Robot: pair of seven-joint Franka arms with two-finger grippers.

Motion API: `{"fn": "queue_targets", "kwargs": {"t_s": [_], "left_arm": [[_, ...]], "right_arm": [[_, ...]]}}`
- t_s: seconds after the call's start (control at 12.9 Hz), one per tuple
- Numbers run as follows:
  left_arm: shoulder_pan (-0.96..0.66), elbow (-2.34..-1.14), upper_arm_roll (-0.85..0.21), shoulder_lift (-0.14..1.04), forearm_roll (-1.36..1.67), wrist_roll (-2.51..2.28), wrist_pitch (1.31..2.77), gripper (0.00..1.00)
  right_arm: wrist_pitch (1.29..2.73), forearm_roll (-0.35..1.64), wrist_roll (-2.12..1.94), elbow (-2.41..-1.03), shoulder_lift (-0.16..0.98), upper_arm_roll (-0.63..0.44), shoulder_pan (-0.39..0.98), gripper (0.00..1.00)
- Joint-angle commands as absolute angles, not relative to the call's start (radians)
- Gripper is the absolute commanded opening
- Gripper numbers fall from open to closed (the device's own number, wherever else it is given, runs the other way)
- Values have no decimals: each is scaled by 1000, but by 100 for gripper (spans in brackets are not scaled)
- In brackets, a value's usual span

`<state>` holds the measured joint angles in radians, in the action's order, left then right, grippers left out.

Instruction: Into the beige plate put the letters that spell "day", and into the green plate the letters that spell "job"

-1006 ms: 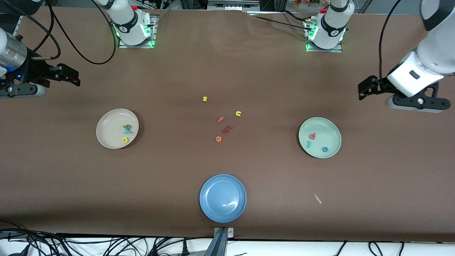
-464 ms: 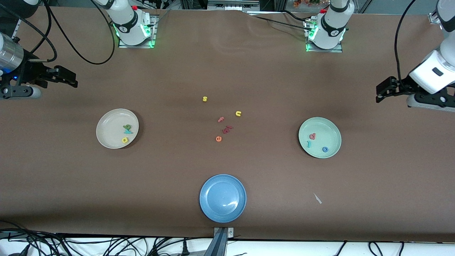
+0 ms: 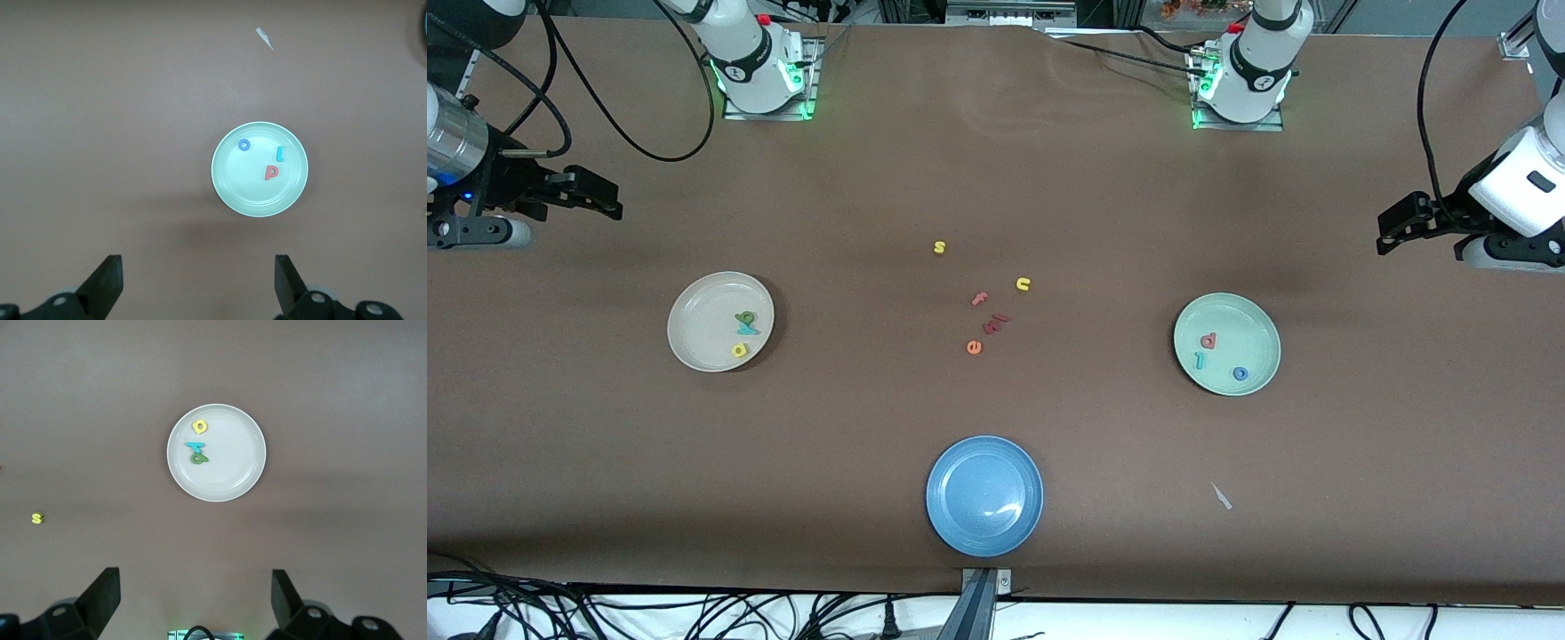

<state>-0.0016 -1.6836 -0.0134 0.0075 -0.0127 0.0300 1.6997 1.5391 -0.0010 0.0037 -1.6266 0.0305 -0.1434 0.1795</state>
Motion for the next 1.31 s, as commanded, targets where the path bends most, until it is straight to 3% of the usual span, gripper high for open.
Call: {"fn": "queue_targets", "kwargs": {"t_s": [0.0, 1.24], "left_arm": [[-9, -1671, -26, -3, 6, 8, 1674, 100], [-9, -1667, -32, -3, 6, 3, 1654, 100]], "right_arm": [[1565, -8, 18, -1626, 31, -129, 164, 100], [1557, -6, 12, -1618, 38, -133, 163, 100]]}}
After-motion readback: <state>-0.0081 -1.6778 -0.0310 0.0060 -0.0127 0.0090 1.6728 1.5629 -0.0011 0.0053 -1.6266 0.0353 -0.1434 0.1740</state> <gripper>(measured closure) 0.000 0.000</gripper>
